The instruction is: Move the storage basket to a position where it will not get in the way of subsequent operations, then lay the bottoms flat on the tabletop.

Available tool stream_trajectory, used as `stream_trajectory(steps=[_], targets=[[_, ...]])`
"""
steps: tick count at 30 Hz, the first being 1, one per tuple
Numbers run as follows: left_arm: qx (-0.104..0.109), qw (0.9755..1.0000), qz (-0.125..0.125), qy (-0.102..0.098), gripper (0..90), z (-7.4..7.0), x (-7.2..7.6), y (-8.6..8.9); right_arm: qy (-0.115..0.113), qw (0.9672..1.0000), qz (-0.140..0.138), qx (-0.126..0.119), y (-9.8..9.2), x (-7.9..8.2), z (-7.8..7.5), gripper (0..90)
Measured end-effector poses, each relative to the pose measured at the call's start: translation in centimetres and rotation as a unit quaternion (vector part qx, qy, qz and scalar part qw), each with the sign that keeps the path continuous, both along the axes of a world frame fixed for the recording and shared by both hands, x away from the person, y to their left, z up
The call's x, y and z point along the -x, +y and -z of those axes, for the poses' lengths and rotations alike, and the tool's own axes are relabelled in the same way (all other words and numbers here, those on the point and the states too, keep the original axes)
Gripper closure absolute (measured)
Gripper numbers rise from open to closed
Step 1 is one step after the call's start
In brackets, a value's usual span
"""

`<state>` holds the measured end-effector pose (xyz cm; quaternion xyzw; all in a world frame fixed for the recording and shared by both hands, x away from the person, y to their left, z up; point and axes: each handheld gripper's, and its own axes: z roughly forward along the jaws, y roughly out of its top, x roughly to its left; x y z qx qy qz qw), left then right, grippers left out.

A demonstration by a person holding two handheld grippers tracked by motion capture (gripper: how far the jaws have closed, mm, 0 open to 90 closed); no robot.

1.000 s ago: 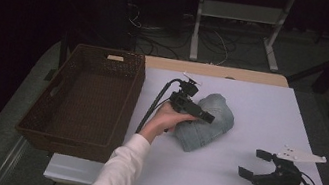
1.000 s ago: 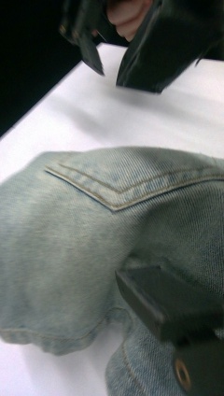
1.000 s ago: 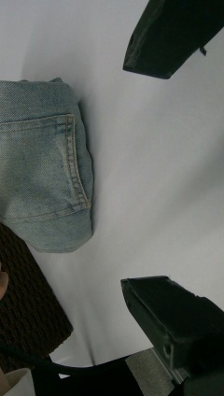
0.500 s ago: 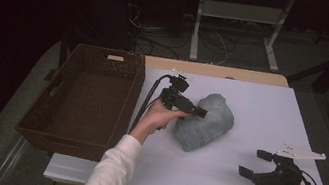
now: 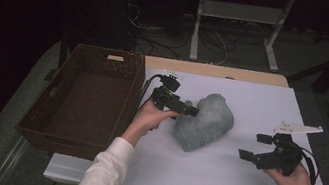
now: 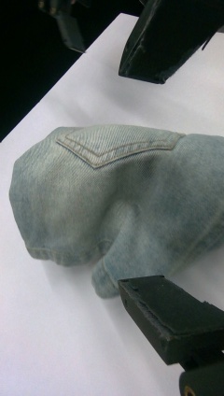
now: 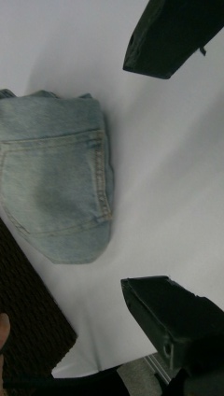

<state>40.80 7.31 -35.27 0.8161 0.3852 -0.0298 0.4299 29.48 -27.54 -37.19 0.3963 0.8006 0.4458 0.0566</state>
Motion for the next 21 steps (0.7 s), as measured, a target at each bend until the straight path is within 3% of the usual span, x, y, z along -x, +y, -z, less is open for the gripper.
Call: stream_trajectory(steps=[9,21], targets=[[0.013,0.9993,-0.036,0.002,0.6,0.8,-0.9,1.1,-0.014,0.9998,0.005,-0.013,0.1,-3.6,-0.9,0.0],[0.027,0.9958,-0.088,0.005,0.6,2.3,-2.0,2.0,-0.025,0.9992,0.011,-0.029,0.4,-7.1,-1.2,0.0]])
